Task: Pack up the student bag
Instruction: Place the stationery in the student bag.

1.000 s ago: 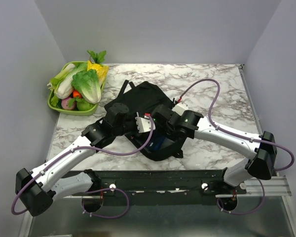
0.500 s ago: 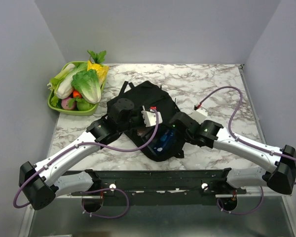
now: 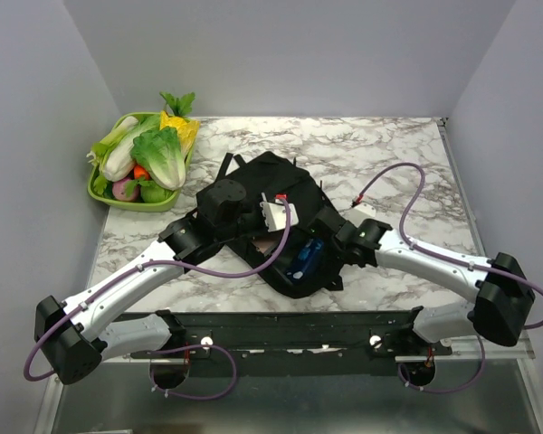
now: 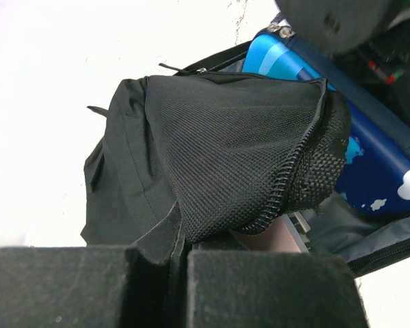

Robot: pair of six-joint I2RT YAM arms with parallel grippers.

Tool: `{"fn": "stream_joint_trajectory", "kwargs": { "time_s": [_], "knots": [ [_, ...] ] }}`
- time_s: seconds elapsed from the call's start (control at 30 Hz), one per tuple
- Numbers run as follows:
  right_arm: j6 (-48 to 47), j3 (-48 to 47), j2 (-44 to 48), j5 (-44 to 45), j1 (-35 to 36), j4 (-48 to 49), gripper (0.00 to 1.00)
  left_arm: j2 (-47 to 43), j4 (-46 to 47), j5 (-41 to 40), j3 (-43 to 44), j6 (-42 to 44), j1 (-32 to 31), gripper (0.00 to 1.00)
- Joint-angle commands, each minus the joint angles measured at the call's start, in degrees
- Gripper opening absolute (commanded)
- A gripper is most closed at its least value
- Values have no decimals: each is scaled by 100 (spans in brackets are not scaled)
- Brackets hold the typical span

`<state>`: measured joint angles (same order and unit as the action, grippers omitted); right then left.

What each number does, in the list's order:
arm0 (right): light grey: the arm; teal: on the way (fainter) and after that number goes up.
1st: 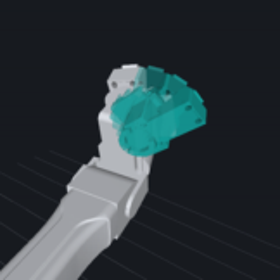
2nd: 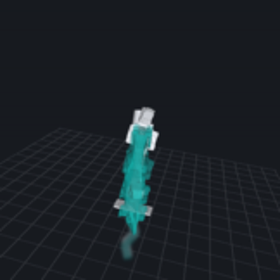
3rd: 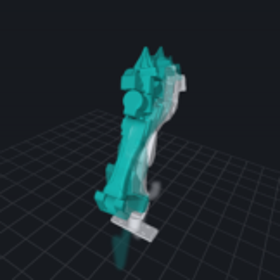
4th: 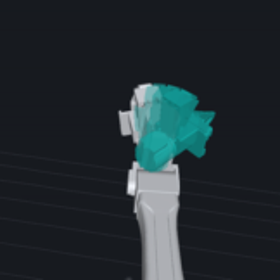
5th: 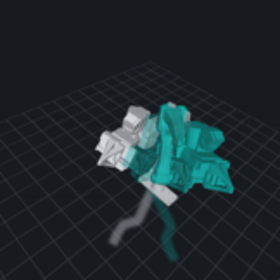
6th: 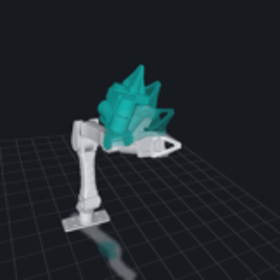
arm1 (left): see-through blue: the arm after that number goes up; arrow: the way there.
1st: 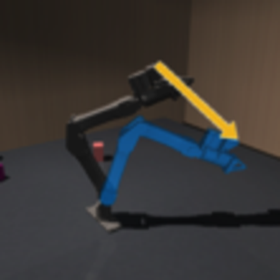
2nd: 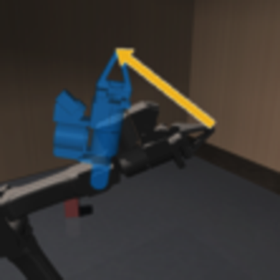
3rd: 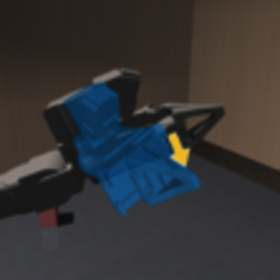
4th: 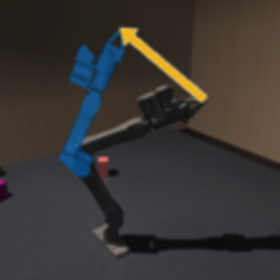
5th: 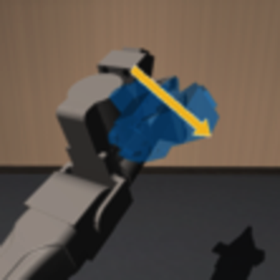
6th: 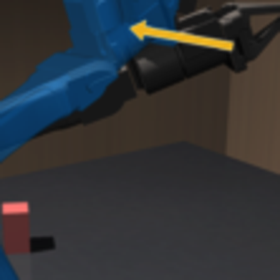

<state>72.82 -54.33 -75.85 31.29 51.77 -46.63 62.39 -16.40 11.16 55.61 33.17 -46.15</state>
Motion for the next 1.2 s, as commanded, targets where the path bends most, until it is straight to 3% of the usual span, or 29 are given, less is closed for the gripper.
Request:
{"fn": "stream_joint_trajectory", "kwargs": {
  "time_s": [0.0, 0.07, 0.2, 0.3, 0.4, 0.5, 0.63, 0.8, 1.17],
  "knots": [
    [-119, 124, -403, -886, 70, 804, 8, -192, 674, 308, 160, 23, -61, 1],
    [-118, 124, -500, -1176, 350, 1163, 3, -183, 682, 334, 160, 14, -61, 1],
    [-215, -122, -720, -1608, 729, 1411, 2, -166, 656, 369, 125, 41, -61, 1],
    [-356, -201, -344, -1495, 729, 1342, 4, -175, 638, 370, 73, 67, -61, 1],
    [-514, -437, 307, -907, 721, 605, 20, -192, 595, 370, 55, 128, -61, 1],
    [-681, -483, 817, -598, 642, 94, 29, -201, 594, 335, 37, 172, -61, 1],
    [-716, -141, 1266, -492, 204, 31, 30, -245, 577, 352, -7, 181, -61, 1],
    [-865, 1, 995, 272, -333, 110, 29, -262, 498, 396, -42, 181, -61, 1],
    [-1692, -623, 292, 414, -1529, 1779, 22, -341, 410, 422, -103, 234, -52, 1]
  ]
}}
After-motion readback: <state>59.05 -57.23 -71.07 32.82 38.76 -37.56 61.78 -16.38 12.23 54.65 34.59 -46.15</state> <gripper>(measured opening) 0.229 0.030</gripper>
